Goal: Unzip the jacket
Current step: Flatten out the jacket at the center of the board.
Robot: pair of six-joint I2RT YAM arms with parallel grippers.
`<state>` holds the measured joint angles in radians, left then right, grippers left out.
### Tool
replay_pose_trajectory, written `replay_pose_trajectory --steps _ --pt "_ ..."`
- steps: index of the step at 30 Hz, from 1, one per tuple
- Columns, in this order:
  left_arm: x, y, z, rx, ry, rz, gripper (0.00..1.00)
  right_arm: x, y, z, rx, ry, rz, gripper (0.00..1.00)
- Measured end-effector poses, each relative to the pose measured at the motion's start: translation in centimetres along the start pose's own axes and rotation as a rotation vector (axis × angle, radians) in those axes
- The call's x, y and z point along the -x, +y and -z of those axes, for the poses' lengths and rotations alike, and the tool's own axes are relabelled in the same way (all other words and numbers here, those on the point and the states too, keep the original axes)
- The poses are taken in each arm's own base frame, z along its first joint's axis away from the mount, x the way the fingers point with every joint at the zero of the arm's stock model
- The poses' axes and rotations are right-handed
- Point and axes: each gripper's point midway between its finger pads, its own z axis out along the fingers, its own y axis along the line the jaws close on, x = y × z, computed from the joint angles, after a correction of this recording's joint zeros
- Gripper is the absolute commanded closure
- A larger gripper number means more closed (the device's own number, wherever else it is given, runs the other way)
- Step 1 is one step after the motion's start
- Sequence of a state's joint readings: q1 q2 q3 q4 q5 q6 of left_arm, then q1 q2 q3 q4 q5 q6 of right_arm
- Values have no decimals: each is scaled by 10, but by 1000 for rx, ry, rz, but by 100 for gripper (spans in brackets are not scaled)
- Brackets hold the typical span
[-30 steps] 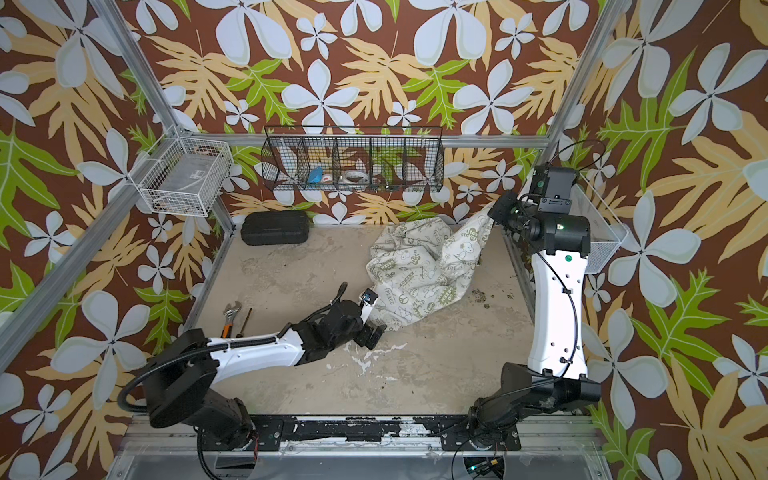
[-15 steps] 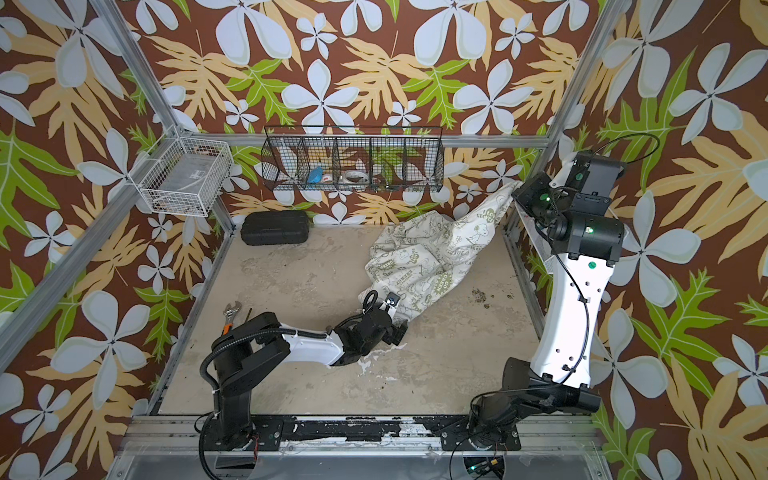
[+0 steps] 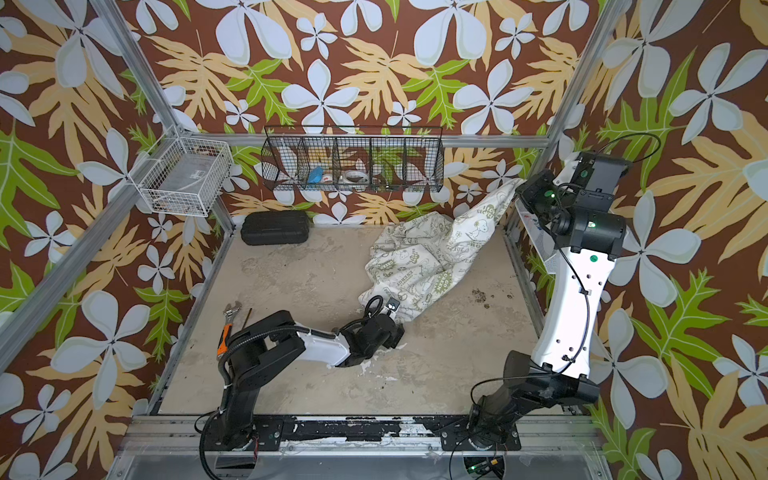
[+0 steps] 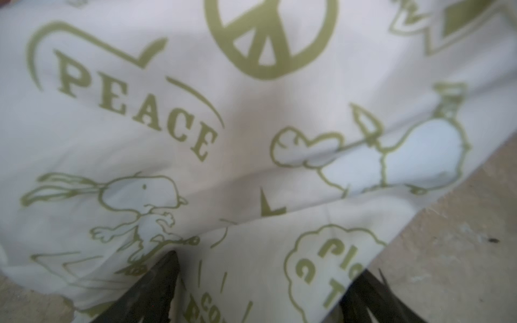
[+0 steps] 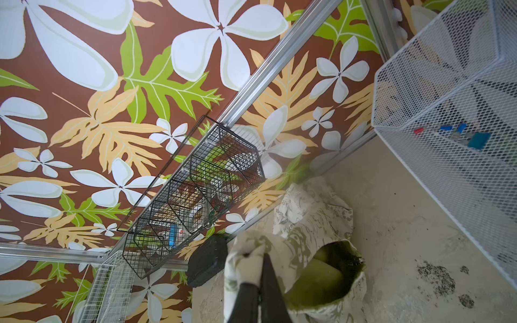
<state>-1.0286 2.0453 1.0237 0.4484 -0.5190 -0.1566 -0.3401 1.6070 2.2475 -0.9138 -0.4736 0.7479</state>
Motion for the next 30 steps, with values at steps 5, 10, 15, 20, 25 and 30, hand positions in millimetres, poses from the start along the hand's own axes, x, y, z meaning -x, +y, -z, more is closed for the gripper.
replay_pose_trajectory --steps 5,10,15,20,25,30 --pt "18 30 -5 113 -17 89 79 9 -2 4 9 -21 -4 100" --pt "60 74 27 249 -101 142 88 32 -7 10 28 -74 -31 100" --pt "110 127 89 344 -223 153 100 63 20 31 127 -174 25 100" --pt "159 182 168 376 -358 219 100 81 44 65 211 -261 84 100" --pt "201 213 251 351 -483 239 100 79 82 106 303 -318 154 100" --pt "233 241 344 317 -619 228 100 76 124 163 364 -439 280 100"
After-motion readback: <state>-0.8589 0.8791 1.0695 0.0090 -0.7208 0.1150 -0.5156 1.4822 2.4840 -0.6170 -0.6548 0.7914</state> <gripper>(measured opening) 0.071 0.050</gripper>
